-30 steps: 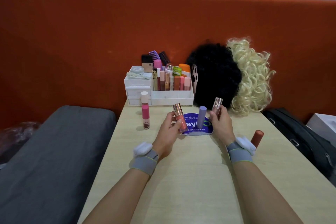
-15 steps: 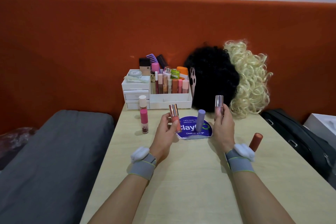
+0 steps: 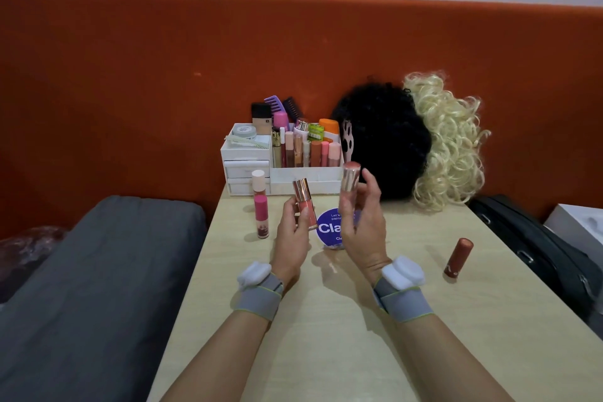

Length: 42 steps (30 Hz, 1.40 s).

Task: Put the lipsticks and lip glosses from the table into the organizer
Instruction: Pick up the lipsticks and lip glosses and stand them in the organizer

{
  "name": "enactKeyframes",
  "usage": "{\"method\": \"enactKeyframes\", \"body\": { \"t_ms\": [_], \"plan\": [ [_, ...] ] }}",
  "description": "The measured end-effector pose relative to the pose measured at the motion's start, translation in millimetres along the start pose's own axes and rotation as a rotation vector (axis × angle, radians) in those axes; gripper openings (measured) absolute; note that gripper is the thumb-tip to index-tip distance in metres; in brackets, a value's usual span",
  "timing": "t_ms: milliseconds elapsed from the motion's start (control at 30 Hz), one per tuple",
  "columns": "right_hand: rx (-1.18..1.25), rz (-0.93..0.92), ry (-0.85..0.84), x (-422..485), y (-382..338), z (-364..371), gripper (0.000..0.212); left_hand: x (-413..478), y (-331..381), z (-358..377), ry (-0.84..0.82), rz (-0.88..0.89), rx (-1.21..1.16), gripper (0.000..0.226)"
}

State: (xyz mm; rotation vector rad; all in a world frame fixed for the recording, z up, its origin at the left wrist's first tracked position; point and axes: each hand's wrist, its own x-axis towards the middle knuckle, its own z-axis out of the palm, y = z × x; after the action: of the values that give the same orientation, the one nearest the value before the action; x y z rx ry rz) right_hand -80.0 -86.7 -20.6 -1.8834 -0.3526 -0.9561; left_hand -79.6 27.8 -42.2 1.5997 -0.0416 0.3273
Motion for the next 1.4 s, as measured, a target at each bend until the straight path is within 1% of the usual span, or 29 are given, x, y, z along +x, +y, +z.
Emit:
{"method": "enactKeyframes", "body": {
  "t_ms": [67,133,233,333,400,467,533,700,833,933,1067,1233,1333,1400],
  "plan": [
    [-0.018,-0.01,-0.068,-8,-1,3,0.054,0,0,-1,0.015,0.017,0.0,0.027],
    [-0.057,0.006,-0.141,-13,3,5,0.062,-1,0,-2,0.034,0.03,0.016,0.029],
    [-0.059,0.039,-0.175,-16,10,5,0.062,-3,2,0,0.049,0.039,0.054,0.035],
    [-0.056,0.013,-0.163,-13,10,4,0.056,-7,5,2,0.039,0.087,0.119,0.044],
    [-0.049,0.033,-0.152,-11,9,5,0.055,-7,8,2,0.041,0.12,0.138,0.052],
    [-0.046,0.04,-0.128,-9,7,6,0.055,-5,13,1,0.057,0.163,0.118,0.062],
    [-0.046,0.032,-0.091,-4,3,6,0.054,0,22,1,0.057,0.215,0.079,0.067],
    [-0.028,-0.005,-0.019,26,-10,8,0.048,24,57,-3,0.065,0.349,0.077,0.053],
    [-0.007,0.014,-0.006,59,-17,17,0.045,68,87,-19,0.09,0.374,0.195,0.053],
    [-0.001,0.065,-0.019,80,-23,30,0.042,103,98,-40,0.06,0.328,0.249,0.056],
    [0.002,0.157,-0.018,98,-23,56,0.043,142,95,-61,-0.024,0.312,0.436,0.06],
    [0.057,0.266,0.015,105,-4,91,0.047,180,83,-63,-0.199,0.307,0.72,0.048],
    [0.053,0.368,0.052,107,12,106,0.051,195,74,-61,-0.26,0.301,0.829,0.042],
    [0.057,0.397,0.074,107,24,115,0.051,205,66,-60,-0.296,0.306,0.904,0.04]
  ]
}}
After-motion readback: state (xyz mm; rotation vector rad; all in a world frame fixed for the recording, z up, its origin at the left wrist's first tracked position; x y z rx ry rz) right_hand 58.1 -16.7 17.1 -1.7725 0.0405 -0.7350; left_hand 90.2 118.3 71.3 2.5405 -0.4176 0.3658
